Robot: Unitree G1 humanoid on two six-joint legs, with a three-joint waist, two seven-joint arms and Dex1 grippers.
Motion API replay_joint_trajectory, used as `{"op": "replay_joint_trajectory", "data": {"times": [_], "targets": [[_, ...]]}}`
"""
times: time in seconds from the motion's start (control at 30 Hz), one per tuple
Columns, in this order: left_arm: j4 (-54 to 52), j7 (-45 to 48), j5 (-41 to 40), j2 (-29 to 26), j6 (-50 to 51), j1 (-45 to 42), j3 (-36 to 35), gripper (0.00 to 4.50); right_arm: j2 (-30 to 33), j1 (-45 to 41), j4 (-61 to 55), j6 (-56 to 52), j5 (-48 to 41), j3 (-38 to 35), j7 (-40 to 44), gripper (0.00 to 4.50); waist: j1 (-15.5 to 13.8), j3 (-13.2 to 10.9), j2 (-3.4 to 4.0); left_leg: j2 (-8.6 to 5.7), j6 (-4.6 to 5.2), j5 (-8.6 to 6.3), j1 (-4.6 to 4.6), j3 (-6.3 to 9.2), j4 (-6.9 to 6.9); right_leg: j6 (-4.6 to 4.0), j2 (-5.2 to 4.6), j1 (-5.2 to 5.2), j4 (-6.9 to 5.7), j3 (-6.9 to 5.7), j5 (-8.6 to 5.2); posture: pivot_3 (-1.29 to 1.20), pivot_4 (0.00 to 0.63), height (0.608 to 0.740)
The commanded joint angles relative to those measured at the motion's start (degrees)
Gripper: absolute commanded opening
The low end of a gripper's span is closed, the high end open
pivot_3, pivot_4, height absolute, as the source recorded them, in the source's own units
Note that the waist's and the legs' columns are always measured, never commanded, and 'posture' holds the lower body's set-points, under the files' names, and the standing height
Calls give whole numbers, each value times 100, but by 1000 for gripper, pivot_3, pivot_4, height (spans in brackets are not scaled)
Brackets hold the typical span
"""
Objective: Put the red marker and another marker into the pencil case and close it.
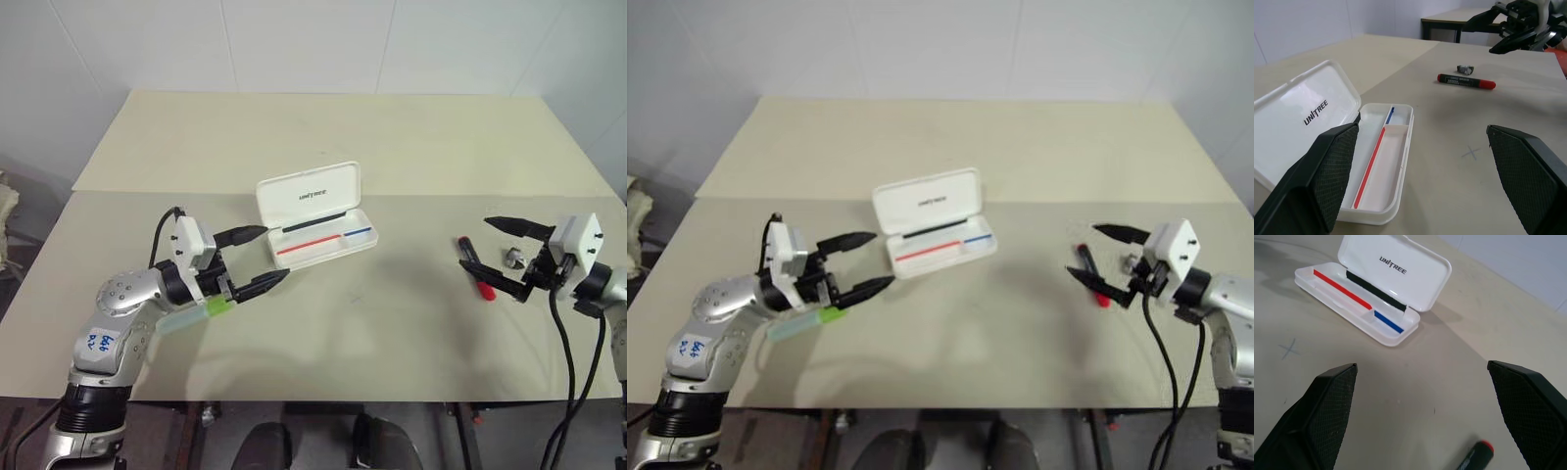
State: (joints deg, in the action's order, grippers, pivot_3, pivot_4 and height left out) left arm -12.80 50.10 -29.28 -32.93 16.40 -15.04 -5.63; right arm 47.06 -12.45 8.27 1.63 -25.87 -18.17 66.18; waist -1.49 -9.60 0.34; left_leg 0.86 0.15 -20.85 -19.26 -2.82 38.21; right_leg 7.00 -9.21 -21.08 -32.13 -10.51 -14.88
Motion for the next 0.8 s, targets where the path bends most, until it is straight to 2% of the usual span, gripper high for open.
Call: {"op": "replay_joint_trajectory", "data": {"times": [0.03, 0.43, 0.57, 0.73, 0.8], "targets": [[-217, 13, -73, -142, 81, -116, -116, 4487, 205, -86, -100, 4, -108, -224, 52, 4500, 7, 0, 0, 0, 0, 0, 0, 0, 0, 0, 0, 0, 0, 1, 0, 0, 150, 740], [-222, -52, 95, -142, 175, -156, 36, 4487, 23, -532, -81, -19, -42, 176, 162, 4500, 2, -1, -2, 2, 0, 0, 4, 0, 1, 1, 1, -1, -3, 1, 1, 0, 150, 740], [-82, -17, 307, -373, 198, 0, 3, 3619, -251, -657, -366, -48, -38, 442, 18, 4500, 11, -2, -4, 1, 0, 0, 1, -1, 0, 1, 1, -3, -1, 2, 1, 0, 150, 740], [227, 46, 633, -445, 58, -82, 186, 3619, -518, -561, -808, -143, -67, 618, -188, 4500, -5, -4, -6, 1, 0, 0, -1, -6, -1, 2, 1, -8, -3, 5, 1, 0, 150, 740], [568, 69, 967, -367, 92, -478, 600, 3619, -646, -535, -943, -146, -130, 674, -220, 4500, -29, -4, -7, 1, 0, 0, -7, -4, -1, 2, 1, -16, -6, 5, 1, 0, 150, 740]]}}
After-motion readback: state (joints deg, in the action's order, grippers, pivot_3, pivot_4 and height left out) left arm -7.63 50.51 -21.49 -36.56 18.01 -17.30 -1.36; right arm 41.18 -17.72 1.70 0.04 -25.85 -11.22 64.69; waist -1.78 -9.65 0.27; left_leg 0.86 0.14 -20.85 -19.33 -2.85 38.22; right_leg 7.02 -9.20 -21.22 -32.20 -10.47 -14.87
